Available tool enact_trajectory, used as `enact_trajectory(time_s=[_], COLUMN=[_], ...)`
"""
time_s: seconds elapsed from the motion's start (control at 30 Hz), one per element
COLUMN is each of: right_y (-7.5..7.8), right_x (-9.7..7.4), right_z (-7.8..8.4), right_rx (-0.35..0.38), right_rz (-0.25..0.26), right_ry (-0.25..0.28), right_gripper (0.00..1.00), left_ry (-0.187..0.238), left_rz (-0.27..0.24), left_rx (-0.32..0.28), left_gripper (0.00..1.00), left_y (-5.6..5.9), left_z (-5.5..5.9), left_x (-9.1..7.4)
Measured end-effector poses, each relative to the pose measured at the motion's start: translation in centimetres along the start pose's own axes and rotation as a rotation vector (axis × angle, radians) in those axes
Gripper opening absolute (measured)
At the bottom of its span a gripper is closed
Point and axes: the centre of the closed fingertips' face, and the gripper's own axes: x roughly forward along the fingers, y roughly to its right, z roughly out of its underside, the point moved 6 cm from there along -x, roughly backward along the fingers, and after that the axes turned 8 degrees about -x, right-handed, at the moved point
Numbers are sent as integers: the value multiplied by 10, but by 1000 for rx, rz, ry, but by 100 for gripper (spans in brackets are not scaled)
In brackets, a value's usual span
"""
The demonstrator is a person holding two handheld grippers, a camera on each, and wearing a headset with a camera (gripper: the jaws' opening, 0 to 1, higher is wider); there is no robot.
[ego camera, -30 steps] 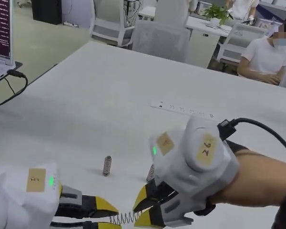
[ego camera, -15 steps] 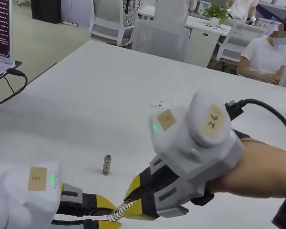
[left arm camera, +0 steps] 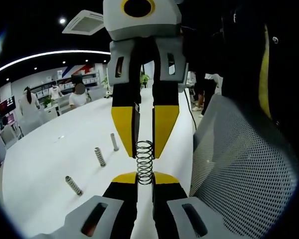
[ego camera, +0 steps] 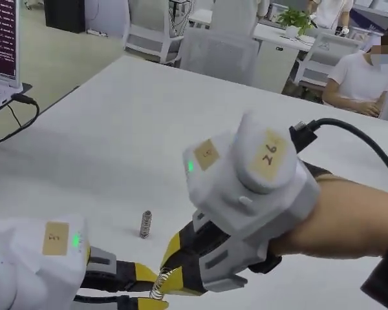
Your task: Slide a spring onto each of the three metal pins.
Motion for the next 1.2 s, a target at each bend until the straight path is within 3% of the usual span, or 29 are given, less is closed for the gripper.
enact_trajectory(time_s=[0.33,1.2], right_y=[1,2], right_x=[8,23], right_z=[4,8], right_rx=[-12,-28], right_rz=[-30,-72], right_ry=[-54,-119], right_gripper=[9,9], left_ry=[-16,-57], left_rz=[1,21], left_rx=[-30,-47], left_gripper=[3,3], left_y=[-1,1], left_z=[2,2], left_x=[0,3])
